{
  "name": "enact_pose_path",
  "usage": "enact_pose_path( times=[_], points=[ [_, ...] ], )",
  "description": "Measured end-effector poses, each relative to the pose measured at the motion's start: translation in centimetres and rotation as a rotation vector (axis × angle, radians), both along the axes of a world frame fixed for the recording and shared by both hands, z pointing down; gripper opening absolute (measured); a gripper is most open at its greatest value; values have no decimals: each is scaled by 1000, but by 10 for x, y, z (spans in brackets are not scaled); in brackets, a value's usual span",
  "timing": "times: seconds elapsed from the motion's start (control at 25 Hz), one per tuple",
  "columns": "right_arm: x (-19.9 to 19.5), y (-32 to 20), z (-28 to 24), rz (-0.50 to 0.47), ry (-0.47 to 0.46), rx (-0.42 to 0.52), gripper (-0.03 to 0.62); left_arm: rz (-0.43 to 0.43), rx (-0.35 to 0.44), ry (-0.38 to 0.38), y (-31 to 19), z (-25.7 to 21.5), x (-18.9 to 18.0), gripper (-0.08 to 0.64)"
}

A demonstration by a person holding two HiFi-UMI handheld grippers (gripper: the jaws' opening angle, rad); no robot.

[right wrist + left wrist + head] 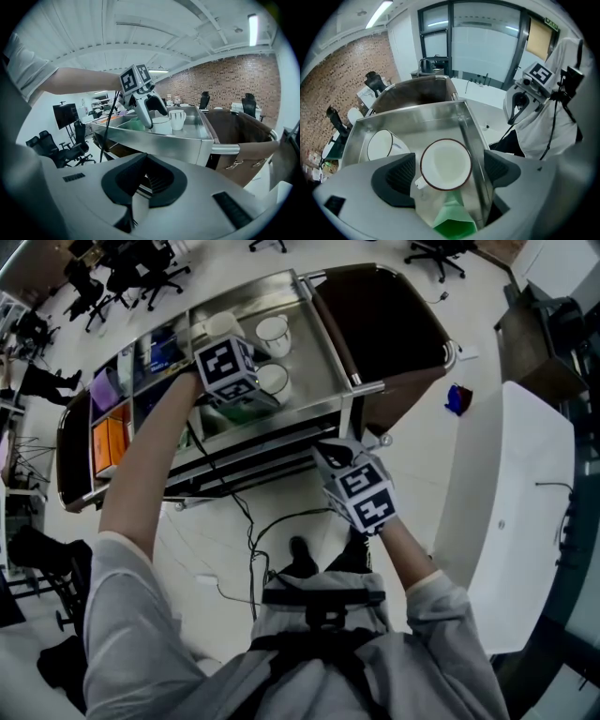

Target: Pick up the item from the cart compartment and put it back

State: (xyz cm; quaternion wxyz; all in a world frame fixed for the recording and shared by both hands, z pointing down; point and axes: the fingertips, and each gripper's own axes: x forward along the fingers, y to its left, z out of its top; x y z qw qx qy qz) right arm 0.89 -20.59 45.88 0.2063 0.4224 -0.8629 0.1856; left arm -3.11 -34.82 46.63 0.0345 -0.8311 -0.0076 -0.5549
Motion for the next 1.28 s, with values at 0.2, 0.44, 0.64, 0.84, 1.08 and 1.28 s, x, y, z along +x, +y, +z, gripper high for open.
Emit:
enact_pose_path(
  times=[0.2,0.44,0.64,0.84,1.08,1.28],
  points=[
    [1,-2,1,-1,-1,-5,9,14,-20,-46,-3,13,4,448],
    [3,-2,4,-2,-5,-15,9,17,-53,-89,-4,28,5,448],
    [7,2,6,5,-5,-22,9,9,-51,-112,-4,38,6,447],
    [13,3,8,11,-9,-27,9,1,-61,-105,-5,41,8,417],
    [12,5,11,6,-14,-22,9,-10,-62,-95,-4,40,8,416],
    [11,6,16,5,-12,-33,9,-42,-45,-83,-9,39,5,416]
  ],
)
